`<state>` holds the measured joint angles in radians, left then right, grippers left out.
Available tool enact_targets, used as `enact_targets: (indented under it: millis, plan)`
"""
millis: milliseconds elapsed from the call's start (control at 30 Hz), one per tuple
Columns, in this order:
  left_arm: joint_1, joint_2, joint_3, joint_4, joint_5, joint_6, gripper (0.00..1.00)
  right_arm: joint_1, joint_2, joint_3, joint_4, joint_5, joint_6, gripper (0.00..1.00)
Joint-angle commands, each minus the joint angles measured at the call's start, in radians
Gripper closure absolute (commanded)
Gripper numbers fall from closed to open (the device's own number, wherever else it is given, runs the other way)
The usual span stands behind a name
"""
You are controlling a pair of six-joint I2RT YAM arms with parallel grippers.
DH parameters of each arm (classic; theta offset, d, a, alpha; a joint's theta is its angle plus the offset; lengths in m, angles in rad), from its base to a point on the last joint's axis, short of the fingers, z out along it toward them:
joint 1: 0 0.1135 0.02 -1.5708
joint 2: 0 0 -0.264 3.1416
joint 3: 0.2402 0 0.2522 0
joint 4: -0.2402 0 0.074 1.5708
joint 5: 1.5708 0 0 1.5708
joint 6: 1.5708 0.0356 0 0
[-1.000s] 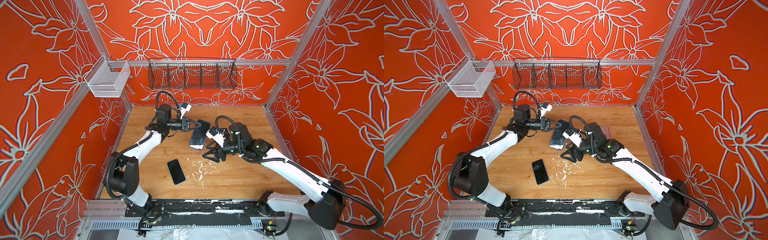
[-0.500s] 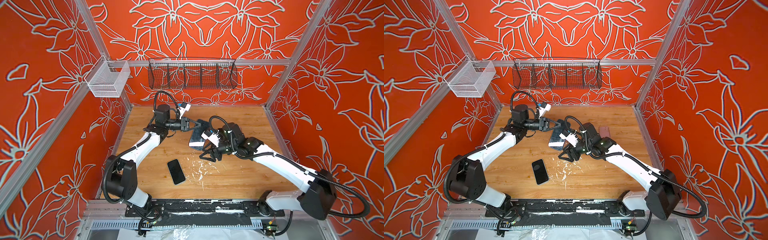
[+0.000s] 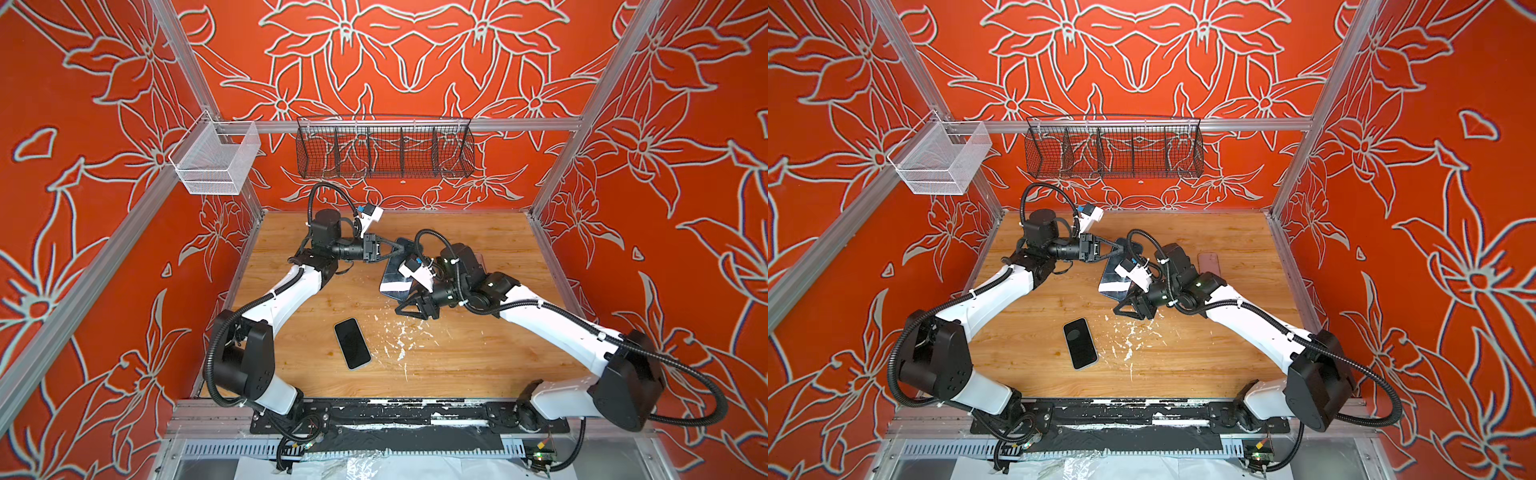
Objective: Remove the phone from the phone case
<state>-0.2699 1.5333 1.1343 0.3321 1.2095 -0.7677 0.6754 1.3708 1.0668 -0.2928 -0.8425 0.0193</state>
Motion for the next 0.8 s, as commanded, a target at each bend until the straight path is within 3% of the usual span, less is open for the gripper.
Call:
enact_targets:
  millis: [0,200,333,533,767]
  plan:
    - [-0.005,-0.015,-0.005,0.063,0.03,-0.019,1.0,-0.002,-0.006,0.03,0.029,-0.017,-0.015,0.63]
    - [-0.008,-0.015,-0.01,0.074,0.032,-0.026,1.0,-0.005,-0.003,0.03,0.033,-0.018,-0.016,0.73]
    - [-0.007,-0.009,0.005,0.065,0.039,-0.024,1.0,-0.005,-0.008,0.027,0.032,-0.018,-0.015,0.84]
    - [-0.011,-0.003,-0.002,0.084,0.036,-0.038,1.0,-0.005,-0.026,0.028,0.049,0.009,-0.011,0.89]
    - [-0.017,-0.008,-0.007,0.101,0.038,-0.054,1.0,-0.009,-0.019,0.035,0.052,0.006,-0.008,0.85]
